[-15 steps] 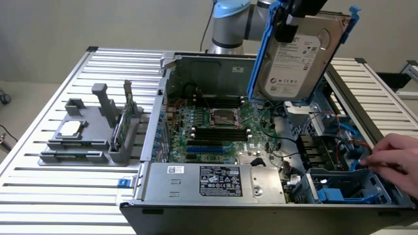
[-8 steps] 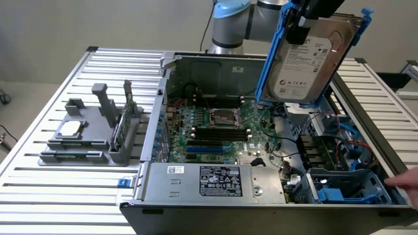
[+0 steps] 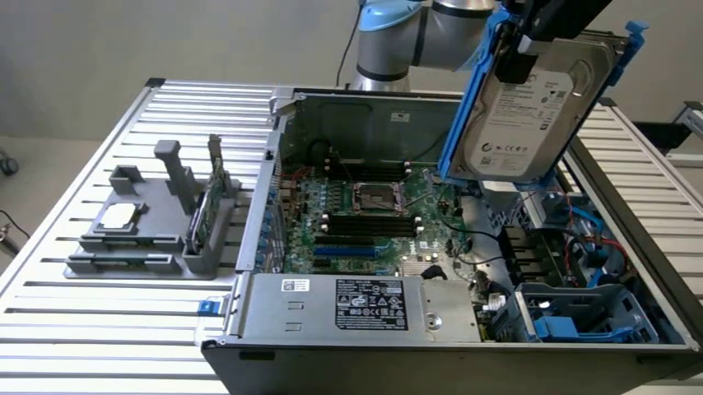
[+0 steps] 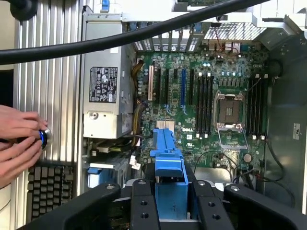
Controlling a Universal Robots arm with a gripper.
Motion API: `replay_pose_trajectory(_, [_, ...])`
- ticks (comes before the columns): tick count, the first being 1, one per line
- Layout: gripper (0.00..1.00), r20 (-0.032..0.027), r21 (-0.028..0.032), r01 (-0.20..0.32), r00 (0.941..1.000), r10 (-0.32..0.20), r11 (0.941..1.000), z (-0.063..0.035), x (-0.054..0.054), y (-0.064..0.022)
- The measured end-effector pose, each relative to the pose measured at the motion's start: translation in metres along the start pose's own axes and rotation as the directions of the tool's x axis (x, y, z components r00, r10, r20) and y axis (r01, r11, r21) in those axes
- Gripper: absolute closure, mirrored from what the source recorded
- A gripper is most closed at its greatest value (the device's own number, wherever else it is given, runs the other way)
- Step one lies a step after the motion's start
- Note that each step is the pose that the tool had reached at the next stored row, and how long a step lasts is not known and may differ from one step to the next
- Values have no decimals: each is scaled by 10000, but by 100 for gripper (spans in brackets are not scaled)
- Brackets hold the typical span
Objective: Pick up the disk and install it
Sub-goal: 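Pick up the disk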
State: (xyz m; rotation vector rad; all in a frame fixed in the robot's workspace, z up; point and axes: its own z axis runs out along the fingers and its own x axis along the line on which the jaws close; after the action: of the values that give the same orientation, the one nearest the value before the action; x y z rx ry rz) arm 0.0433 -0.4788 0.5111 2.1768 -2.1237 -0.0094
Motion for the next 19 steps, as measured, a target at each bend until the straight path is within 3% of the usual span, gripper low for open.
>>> replay_pose_trajectory(3, [67, 17, 1, 5, 10000, -5, 10000, 5, 61, 1])
replay_pose_trajectory(11, [67, 162, 5, 15, 9999, -15, 10000, -39, 180, -86])
replay_pose_trajectory(19, [67, 197, 6, 18, 9998, -19, 10000, -79, 325, -175])
